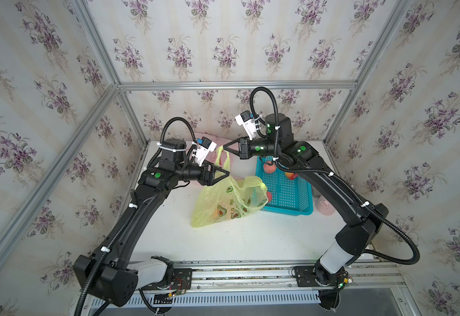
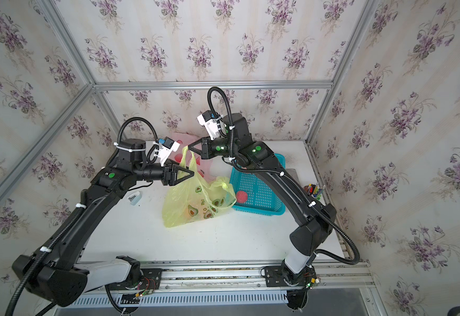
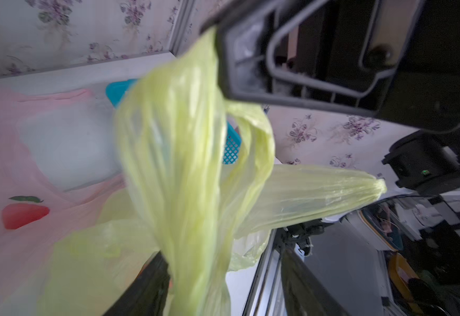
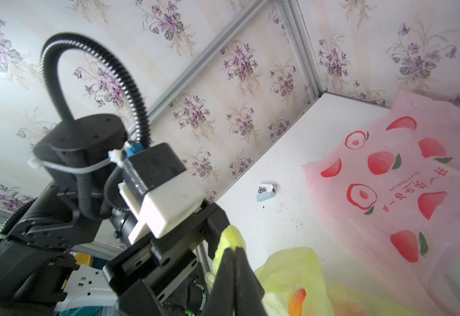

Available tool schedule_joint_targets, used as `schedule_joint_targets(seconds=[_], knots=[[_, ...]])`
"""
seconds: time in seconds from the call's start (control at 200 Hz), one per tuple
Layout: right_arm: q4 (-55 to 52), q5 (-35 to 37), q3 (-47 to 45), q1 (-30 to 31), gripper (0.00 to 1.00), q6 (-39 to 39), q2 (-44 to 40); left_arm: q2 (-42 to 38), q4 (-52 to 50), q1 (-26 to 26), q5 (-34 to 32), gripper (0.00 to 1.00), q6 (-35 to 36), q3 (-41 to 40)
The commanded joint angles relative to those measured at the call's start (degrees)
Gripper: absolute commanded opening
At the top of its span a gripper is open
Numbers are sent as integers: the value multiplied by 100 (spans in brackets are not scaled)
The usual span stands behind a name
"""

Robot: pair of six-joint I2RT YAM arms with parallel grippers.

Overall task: Place the peach into a plastic bag & tie a knot
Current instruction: Adjust the plastic bag at the center of the board.

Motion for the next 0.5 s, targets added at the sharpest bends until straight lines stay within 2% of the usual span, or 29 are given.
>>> schedule_joint_targets(seconds=[0.0,0.12,0.205,0.34,0.495], knots=[[476,469,-50,65,0,359,-106,-575,623,-56,-1488,64,-320,-443],[609,669,-12,199,0,487,-81,-1219,1327,-106,-2153,71,-463,-1019],[636,839,86,297,0,581,-32,-1450,1692,-195,-2363,75,-497,-1206],[620,1055,328,451,0,708,122,-1481,2101,-526,-2862,78,-498,-1248],[697,1185,522,619,0,854,281,-1276,2601,-1033,-3982,78,-428,-1316]])
